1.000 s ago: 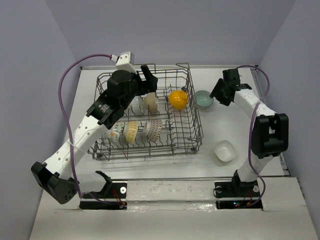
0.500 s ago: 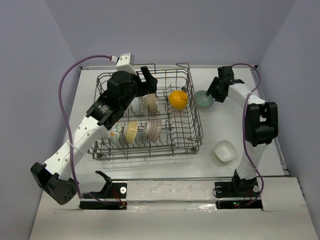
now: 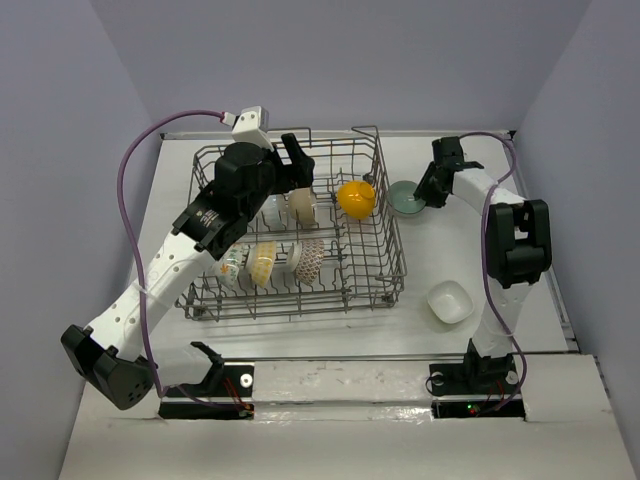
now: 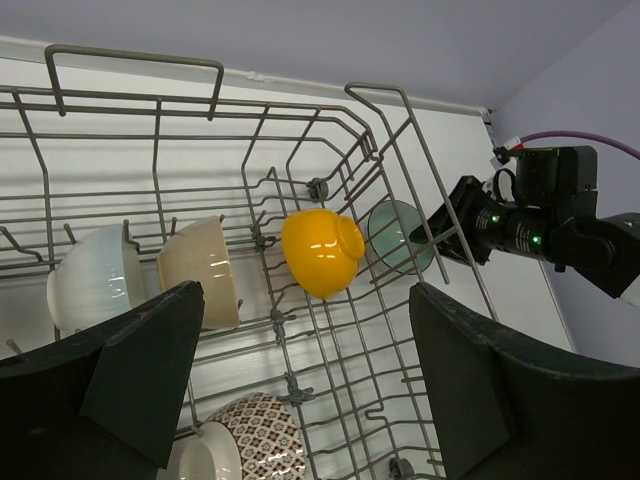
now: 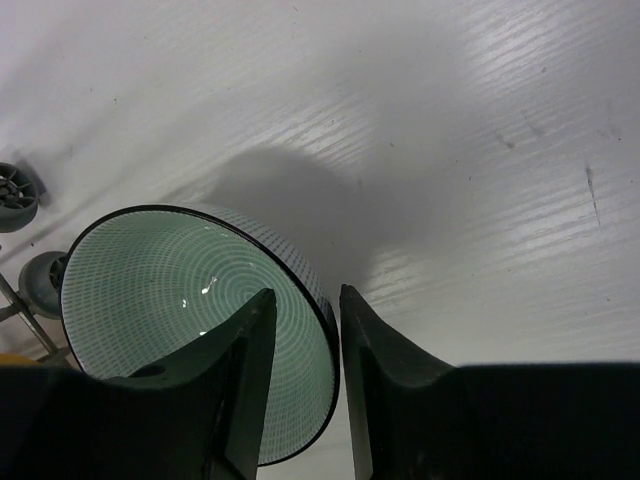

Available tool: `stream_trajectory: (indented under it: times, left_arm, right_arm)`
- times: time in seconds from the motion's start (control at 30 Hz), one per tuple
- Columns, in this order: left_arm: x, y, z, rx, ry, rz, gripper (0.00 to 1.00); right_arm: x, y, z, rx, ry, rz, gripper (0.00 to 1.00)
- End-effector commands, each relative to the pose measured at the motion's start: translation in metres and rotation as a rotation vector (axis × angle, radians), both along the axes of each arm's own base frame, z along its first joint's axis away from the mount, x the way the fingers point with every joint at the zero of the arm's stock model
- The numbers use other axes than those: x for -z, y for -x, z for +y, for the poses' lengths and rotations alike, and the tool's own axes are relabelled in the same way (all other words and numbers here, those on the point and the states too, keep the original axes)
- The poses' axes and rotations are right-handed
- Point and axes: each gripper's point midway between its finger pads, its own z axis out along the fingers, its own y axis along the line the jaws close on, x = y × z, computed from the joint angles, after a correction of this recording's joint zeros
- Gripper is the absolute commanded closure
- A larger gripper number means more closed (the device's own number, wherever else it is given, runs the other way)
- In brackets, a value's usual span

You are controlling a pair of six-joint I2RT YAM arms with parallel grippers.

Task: Load the bowls into the dish rack
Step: Pick up the bowl from the corner of the board.

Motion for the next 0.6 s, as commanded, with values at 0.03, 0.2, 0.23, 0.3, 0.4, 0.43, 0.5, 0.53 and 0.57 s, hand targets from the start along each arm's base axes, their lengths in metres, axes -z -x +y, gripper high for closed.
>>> stream_trajectory:
  times: [0.03,0.2,0.23,0.3,0.4,0.43,0.5,0.53,0.57]
  left_arm:
    - [-0.021,0.006,0.002,-0.001,0.036,-0.043,0.08]
    - [-0.021,0.008,-0.002,0.017,0.043,-0.037,0.08]
    - [-0.020,0.009,-0.003,0.022,0.042,-0.035,0.08]
    - [-0.022,0.012,-0.010,0.042,0.043,-0.036,0.08]
    - [-0.026,0.018,-0.025,0.084,0.013,-0.049,0.08]
    - [-0.028,0.020,-0.029,0.094,0.002,-0.057,0.08]
    - [-0.036,0.033,-0.051,0.152,-0.051,-0.091,0.08]
    - [-0.040,0.034,-0.053,0.134,-0.074,-0.105,0.08]
    - [-0.040,0.038,-0.057,0.136,-0.103,-0.105,0.08]
  right_arm:
    - [-0.008,-0.010,-0.005,0.008,0.008,-0.057,0.69]
    - [-0.007,-0.007,-0.011,0.008,0.000,-0.052,0.85]
    - [-0.007,-0.006,-0.011,0.005,0.000,-0.051,0.88]
    - [-0.006,-0.002,-0.016,0.012,0.001,-0.046,0.95]
    - [-0.022,0.002,-0.023,0.021,0.007,-0.075,0.99]
    - [-0.024,0.006,-0.029,0.025,0.016,-0.076,0.99]
    - [-0.042,0.010,-0.032,0.023,0.033,-0.111,0.99]
    - [-0.062,0.016,-0.033,0.010,0.046,-0.140,0.99]
    - [-0.072,0.020,-0.036,0.011,0.059,-0.152,0.99]
